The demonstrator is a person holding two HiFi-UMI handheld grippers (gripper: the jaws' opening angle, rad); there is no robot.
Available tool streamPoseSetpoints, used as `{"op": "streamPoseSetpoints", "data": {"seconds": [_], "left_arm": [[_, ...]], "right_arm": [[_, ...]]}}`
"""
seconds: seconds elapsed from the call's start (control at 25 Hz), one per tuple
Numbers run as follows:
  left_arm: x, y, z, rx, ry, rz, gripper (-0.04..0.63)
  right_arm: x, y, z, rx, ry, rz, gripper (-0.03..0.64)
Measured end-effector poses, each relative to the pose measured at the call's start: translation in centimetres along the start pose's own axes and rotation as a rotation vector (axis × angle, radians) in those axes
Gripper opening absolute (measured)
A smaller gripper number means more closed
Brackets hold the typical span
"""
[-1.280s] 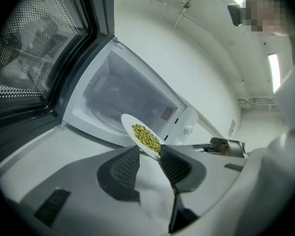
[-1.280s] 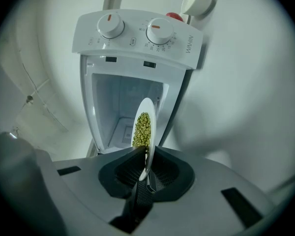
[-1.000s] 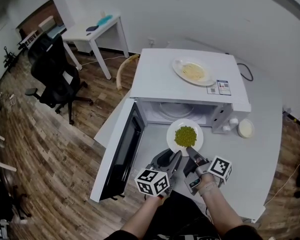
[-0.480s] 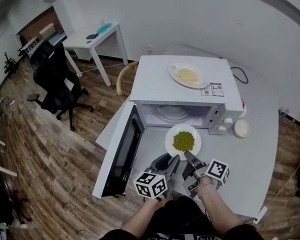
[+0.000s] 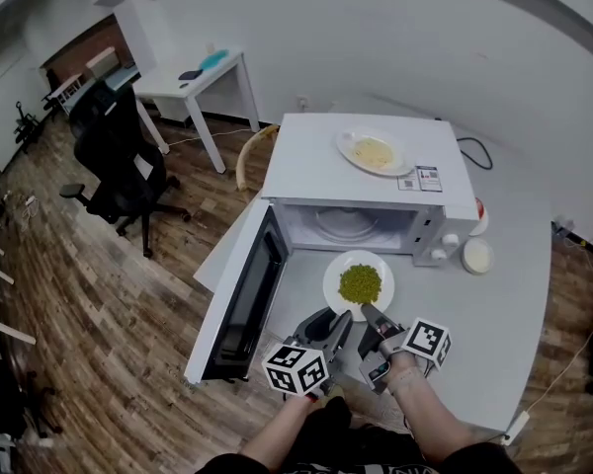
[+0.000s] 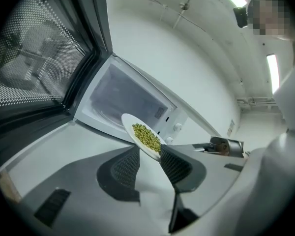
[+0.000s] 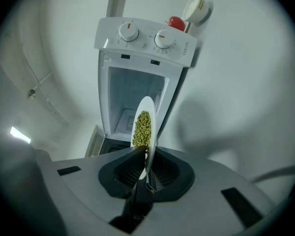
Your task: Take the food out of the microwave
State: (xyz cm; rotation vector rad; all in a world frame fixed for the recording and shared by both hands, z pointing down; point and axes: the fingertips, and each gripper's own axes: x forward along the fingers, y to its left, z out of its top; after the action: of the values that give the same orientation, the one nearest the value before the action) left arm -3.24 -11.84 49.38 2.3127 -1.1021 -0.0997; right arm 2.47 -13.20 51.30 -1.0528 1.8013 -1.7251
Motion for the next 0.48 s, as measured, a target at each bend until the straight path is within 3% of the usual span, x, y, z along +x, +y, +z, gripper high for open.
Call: {"op": "streamPoseSetpoints", "data": {"seconds": [0.48], "left_arm": [[-3.9, -2.3, -3.2, 0.014, 0.004, 0.031, 0.127]], "right_arm": [[-3.9, -1.1, -3.8, 0.029, 0.030, -0.007, 0.053]]}}
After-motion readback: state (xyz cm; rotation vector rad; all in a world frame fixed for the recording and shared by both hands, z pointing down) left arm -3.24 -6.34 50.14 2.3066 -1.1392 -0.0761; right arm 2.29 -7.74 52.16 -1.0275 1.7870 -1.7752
